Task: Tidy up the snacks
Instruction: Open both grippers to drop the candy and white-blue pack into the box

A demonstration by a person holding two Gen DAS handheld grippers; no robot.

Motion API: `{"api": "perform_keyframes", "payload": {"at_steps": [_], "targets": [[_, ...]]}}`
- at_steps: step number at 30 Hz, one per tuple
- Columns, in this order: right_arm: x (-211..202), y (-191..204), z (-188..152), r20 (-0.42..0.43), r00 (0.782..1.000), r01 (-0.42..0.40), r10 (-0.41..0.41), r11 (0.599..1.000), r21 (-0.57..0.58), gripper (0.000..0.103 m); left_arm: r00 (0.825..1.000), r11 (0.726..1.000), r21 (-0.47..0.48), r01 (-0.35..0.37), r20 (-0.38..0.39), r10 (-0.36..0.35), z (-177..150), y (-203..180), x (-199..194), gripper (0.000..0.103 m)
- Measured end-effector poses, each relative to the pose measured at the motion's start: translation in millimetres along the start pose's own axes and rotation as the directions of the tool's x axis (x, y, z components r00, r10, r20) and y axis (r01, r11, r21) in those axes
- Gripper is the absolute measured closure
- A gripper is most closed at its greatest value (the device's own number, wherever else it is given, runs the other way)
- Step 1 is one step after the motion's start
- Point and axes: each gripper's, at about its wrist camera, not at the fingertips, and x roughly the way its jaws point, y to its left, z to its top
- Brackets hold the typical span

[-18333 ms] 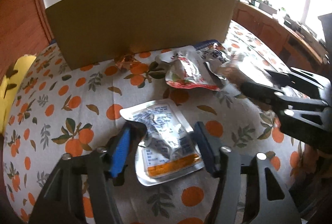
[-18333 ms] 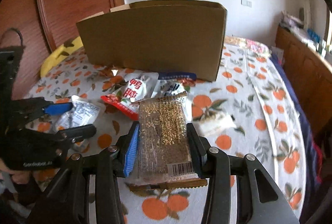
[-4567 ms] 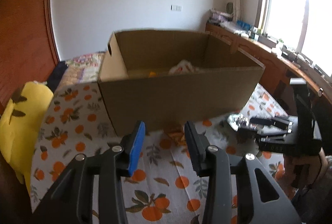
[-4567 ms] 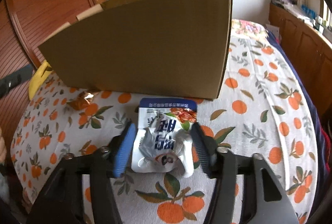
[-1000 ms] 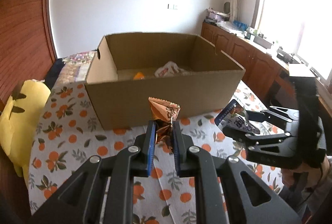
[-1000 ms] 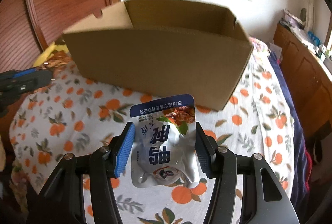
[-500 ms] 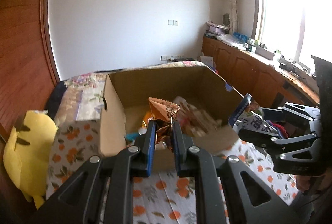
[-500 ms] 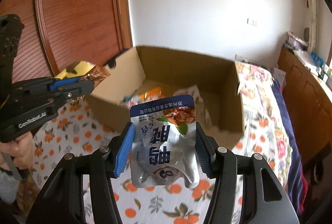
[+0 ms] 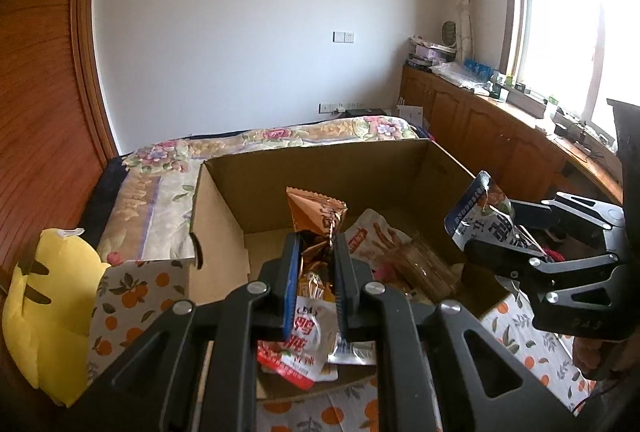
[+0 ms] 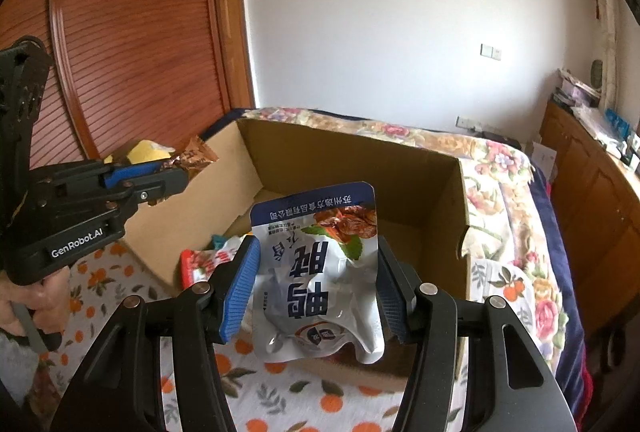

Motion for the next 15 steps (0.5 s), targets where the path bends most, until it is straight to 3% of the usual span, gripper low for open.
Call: {"api": "perform_keyframes", "payload": {"at_steps": [15], "targets": [[38.5, -13.3, -8.0, -0.057, 0.998, 0.007, -0.006, 1.000, 0.014, 0.046, 0.999, 1.000, -0.010, -0.002, -0.042, 0.001, -5.3, 1.7, 29.7, 0.089]]}}
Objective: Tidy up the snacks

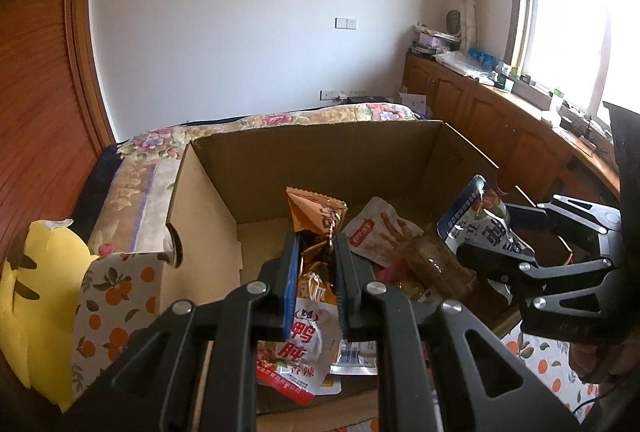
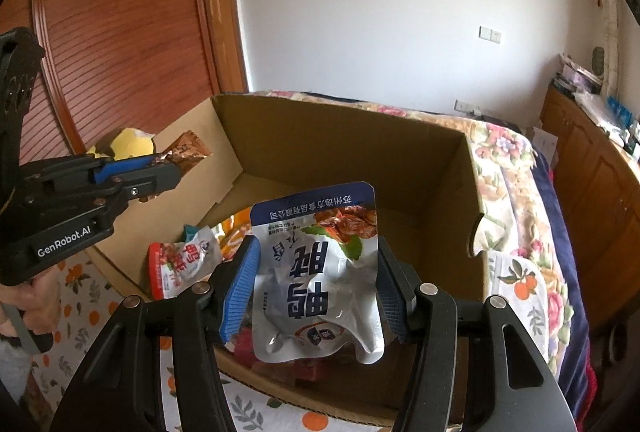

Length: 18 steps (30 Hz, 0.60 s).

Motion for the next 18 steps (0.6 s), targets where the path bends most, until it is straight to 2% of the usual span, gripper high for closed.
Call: {"api": "perform_keyframes", "payload": {"at_steps": [7, 9, 11, 18], "targets": [[8.7, 3.7, -2.1, -0.024, 1.000, 0.004, -0.004, 1.000, 0.003, 0.045, 1.000, 1.000, -0.012, -0.012, -0.011, 0.012, -3.5, 1.3, 1.0, 0.087], [10.1, 4.6, -1.1, -0.025, 1.000, 0.014, -0.014, 1.000, 0.002, 0.044, 1.000, 1.000, -0.019, -0.016, -0.012, 0.016, -3.3, 2.4, -0.6, 0.083], [9.2, 6.5, 0.2, -0.020, 0.999, 0.033, -0.033, 0.999, -0.011, 0.032, 1.000, 1.000, -0.019, -0.023, -0.010, 0.023, -3.1, 1.9, -3.7, 0.081], [-5.4, 5.0, 5.0, 0.004, 1.000, 0.022, -0.022, 1.000, 0.020, 0.032, 0.999, 0.999, -0.006, -0.043, 0.007, 0.043, 0.3, -1.6, -24.3, 0.077]]}}
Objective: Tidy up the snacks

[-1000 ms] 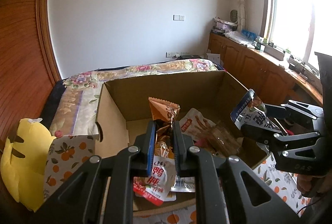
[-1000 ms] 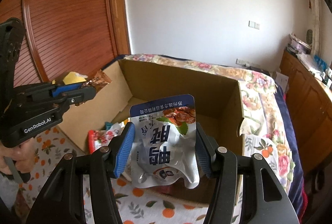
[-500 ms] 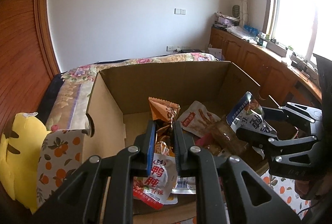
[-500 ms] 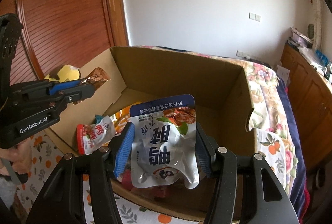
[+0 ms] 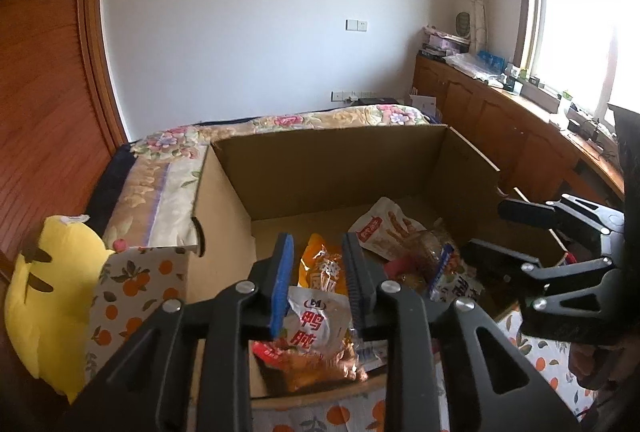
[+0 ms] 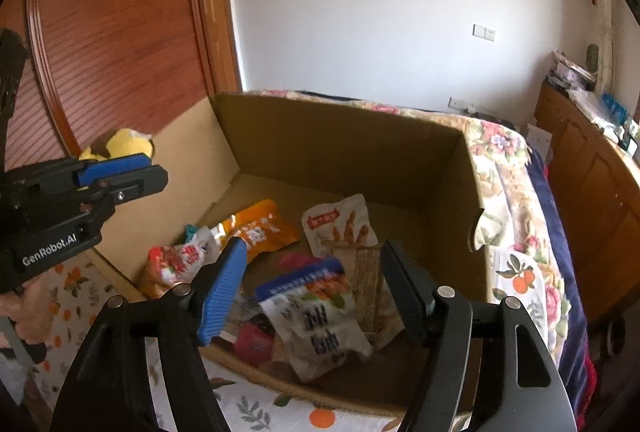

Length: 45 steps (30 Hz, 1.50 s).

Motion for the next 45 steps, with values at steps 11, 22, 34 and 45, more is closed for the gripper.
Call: {"api": "perform_keyframes", "payload": {"at_steps": [11, 22, 34, 45], "targets": [[-77.6, 12.2, -5.9, 0.086, 0.996, 0.006, -0.008, 1.000, 0.020, 0.032, 0.998, 1.000, 0.008, -0.003, 0.064, 0.003, 4.0, -10.2, -66.2, 0.068], [-154.6, 27.5, -35.7, 0.145, 0.989, 0.006, -0.011, 0.999, 0.034, 0.032, 0.998, 1.000, 0.007, -0.003, 0.062, 0.002, -15.9, -23.4, -113.7, 0.059], [-220.9, 41.3, -79.6, 0.206, 0.978, 0.023, -0.034, 0.998, 0.054, 0.025, 0.989, 0.999, 0.037, -0.034, 0.145, 0.029, -58.3, -51.6, -188.3, 0.041], [-252.9, 49.1, -124.5, 0.244, 0.967, 0.052, -0.076, 0.993, 0.105, 0.000, 0.972, 0.996, 0.042, -0.075, 0.225, 0.064, -109.0, -73.3, -242.7, 0.001]]}}
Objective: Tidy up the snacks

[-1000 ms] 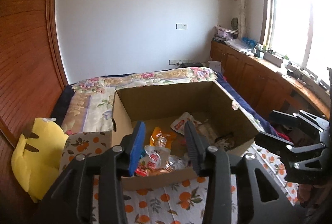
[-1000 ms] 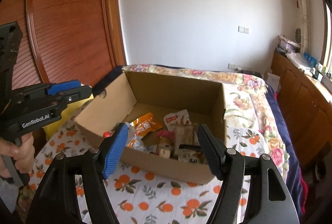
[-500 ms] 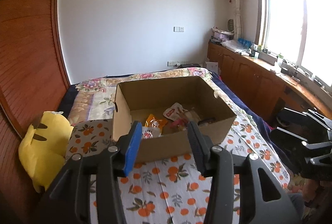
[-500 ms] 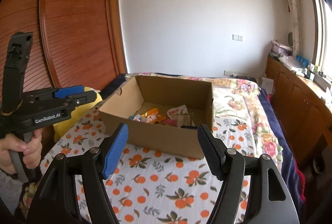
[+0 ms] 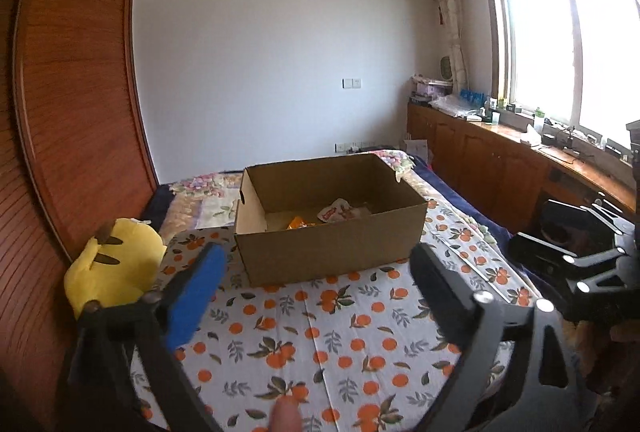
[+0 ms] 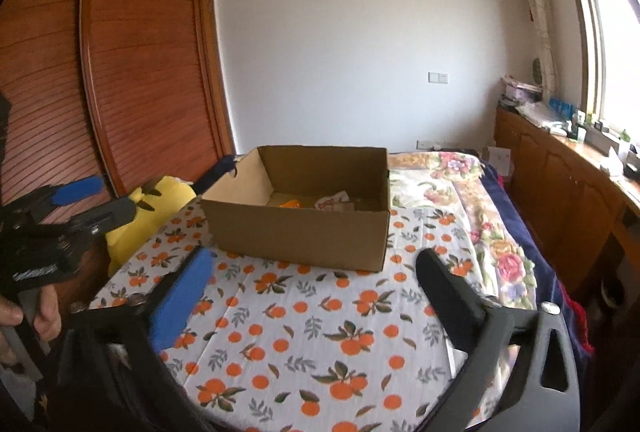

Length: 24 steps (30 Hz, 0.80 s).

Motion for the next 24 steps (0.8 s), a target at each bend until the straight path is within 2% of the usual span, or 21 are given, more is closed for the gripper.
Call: {"api": "perform_keyframes", "payload": {"at_steps": [7, 12, 17, 24], "targets": [[-23.3, -3.3, -16.7, 0.006, 0.999, 0.048, -0.048, 0.999, 0.021, 0.000, 0.999, 0.999, 0.021, -0.027, 0.033, 0.026, -17.0, -9.1, -35.7, 0.000], [-45.2, -2.6, -29.5, 0.024, 0.996, 0.086, -0.087, 0.996, 0.025, 0.000, 0.999, 1.000, 0.002, -0.030, 0.021, 0.030, -30.6, -10.7, -50.6, 0.000], [-65.6, 1.2, -38.7, 0.035, 0.994, 0.104, -0.104, 0.994, 0.027, 0.000, 0.998, 0.998, -0.010, -0.065, 0.009, 0.065, -46.6, -12.2, -64.6, 0.000], [-86.5, 8.0, -57.3, 0.035, 0.992, 0.124, -0.125, 0.992, 0.013, 0.000, 0.998, 0.997, -0.049, -0.055, -0.006, 0.054, -66.0, -11.5, -79.2, 0.000]]}}
